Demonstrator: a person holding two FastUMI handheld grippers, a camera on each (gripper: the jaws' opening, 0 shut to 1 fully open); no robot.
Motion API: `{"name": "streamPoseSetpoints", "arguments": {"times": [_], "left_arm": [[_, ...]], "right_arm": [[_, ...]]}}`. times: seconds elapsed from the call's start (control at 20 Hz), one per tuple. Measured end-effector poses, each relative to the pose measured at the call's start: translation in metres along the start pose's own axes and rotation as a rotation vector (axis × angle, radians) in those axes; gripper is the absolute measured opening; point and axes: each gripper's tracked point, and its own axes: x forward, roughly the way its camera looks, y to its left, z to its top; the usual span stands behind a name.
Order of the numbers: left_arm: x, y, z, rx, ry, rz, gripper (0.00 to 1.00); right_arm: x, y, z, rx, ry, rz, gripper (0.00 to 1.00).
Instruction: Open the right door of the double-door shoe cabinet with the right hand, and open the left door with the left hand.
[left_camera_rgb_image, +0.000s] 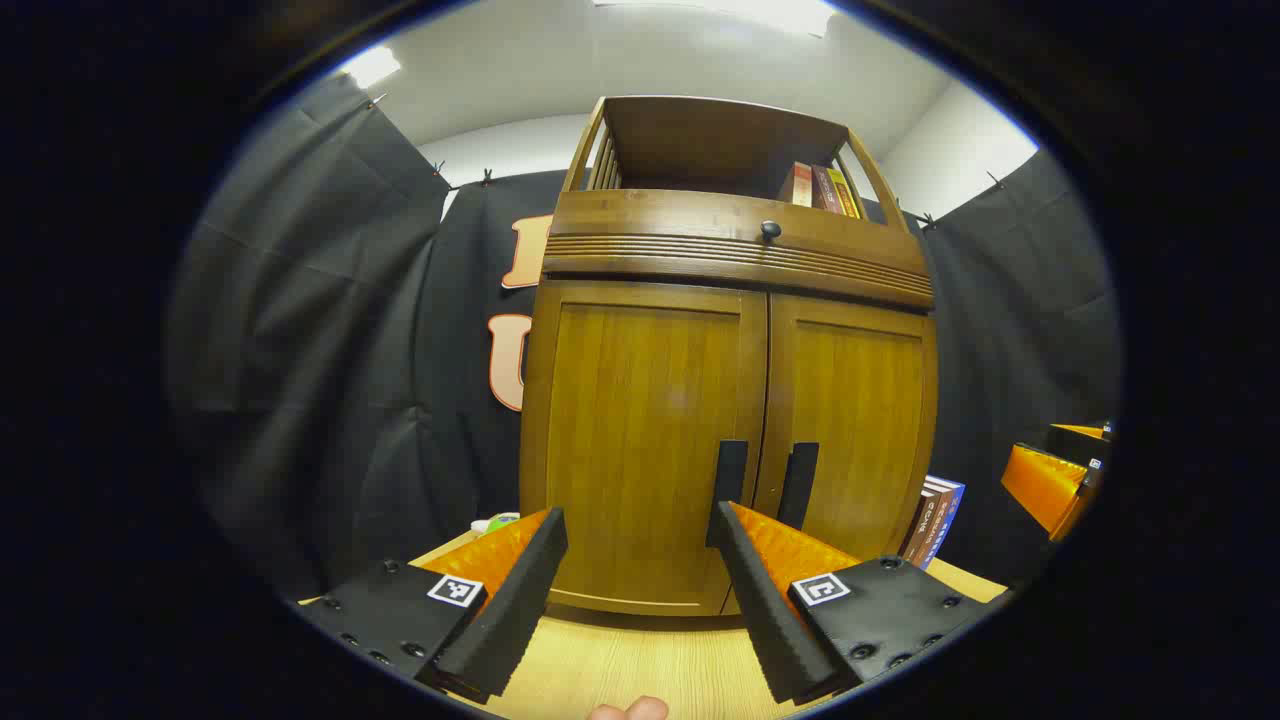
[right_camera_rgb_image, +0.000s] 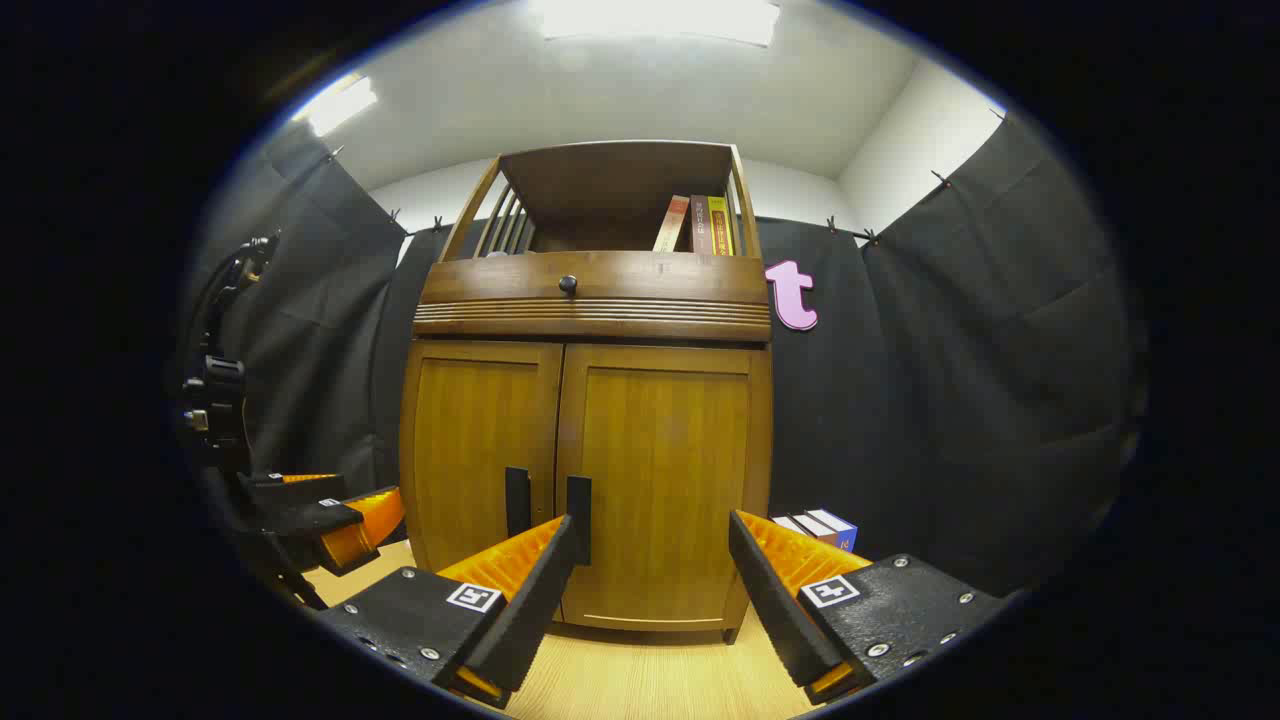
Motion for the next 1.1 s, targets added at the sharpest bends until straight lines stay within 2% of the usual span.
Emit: {"name": "streamPoseSetpoints", "arguments": {"times": [1.1], "left_arm": [[0.0019, 0.0006, -0.0005, 0.001, -0.011, 0.0, 0.94]], "right_arm": [[0.0017, -0.0043, -0.01, 0.042, 0.027, -0.021, 0.93]]}}
